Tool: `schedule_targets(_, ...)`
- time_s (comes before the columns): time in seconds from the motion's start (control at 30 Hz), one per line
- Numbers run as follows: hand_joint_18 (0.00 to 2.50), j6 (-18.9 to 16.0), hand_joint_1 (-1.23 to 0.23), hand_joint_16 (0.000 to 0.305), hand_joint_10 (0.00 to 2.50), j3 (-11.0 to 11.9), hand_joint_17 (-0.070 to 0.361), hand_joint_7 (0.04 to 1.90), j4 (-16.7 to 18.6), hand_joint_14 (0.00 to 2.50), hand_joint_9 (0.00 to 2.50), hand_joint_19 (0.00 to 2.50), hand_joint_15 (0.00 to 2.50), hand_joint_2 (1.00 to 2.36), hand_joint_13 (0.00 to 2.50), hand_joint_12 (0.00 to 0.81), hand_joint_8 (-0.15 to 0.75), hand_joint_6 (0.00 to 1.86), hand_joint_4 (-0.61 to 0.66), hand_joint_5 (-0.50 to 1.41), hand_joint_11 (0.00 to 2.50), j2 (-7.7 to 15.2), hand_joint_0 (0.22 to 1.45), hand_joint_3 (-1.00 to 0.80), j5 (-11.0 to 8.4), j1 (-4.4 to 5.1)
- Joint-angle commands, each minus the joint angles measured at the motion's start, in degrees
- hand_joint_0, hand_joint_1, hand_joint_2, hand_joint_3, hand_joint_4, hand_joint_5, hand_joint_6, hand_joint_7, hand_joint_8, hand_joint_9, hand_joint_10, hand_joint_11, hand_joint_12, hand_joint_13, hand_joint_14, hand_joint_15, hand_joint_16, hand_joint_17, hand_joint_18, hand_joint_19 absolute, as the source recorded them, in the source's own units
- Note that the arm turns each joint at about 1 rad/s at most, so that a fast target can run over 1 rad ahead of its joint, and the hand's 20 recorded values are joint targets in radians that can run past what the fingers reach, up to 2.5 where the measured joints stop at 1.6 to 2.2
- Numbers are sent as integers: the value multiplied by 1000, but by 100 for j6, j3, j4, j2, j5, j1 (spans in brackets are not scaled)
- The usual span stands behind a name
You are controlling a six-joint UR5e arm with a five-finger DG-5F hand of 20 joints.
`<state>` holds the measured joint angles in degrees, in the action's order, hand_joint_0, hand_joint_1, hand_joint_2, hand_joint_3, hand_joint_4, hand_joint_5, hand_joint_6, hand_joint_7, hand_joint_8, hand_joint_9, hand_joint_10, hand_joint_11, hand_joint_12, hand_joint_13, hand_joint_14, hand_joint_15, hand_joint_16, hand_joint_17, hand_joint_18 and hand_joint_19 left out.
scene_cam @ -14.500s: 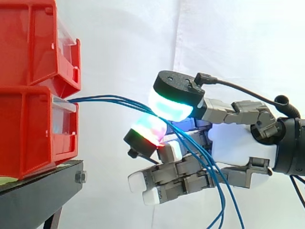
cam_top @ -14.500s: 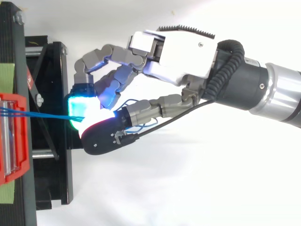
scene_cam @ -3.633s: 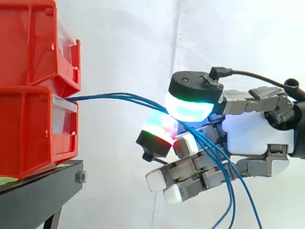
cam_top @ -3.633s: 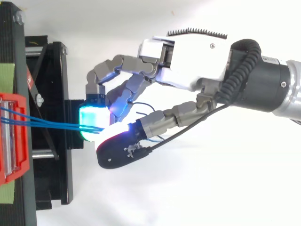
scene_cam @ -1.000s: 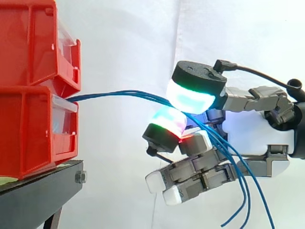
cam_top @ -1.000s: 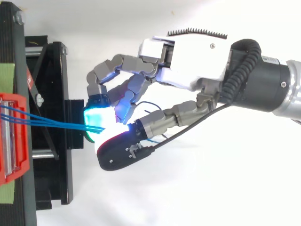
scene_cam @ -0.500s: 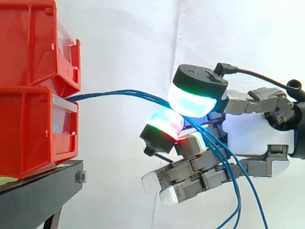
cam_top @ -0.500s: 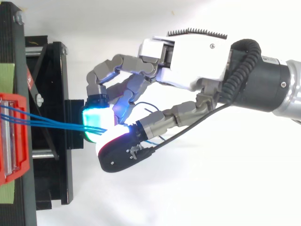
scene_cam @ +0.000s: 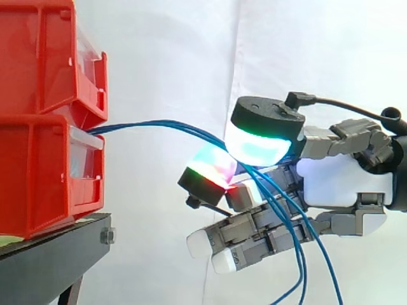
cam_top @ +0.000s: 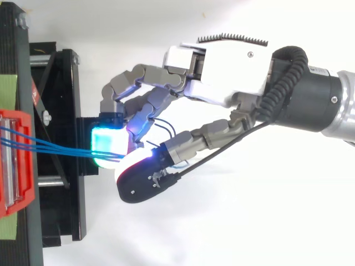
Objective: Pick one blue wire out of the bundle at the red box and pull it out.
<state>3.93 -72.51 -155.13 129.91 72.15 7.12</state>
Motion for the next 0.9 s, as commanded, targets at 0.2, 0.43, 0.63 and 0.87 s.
schedule_targets(0.2, 474, 3, -789, 62, 23, 0, 138, 1150, 0, 15, 932, 387, 377, 1014, 562, 383, 250, 873, 109, -182, 810, -1, 604, -194, 0, 0)
schedule_targets(0.43, 539, 20, -736, 72, 20, 0, 162, 1132, 0, 15, 986, 374, 372, 1005, 618, 431, 296, 860, 96, -160, 701, 8, 584, -96, -8, 0)
schedule_targets(0.63, 533, 12, -787, 70, 20, 0, 157, 1085, 0, 14, 955, 354, 368, 1006, 618, 422, 291, 844, 150, -163, 698, -1, 619, -95, -8, 0)
schedule_targets(0.87, 520, 12, -749, 67, 19, 0, 150, 1195, 0, 15, 1012, 382, 376, 1012, 626, 408, 266, 805, 224, -145, 715, -1, 579, -171, -8, 0)
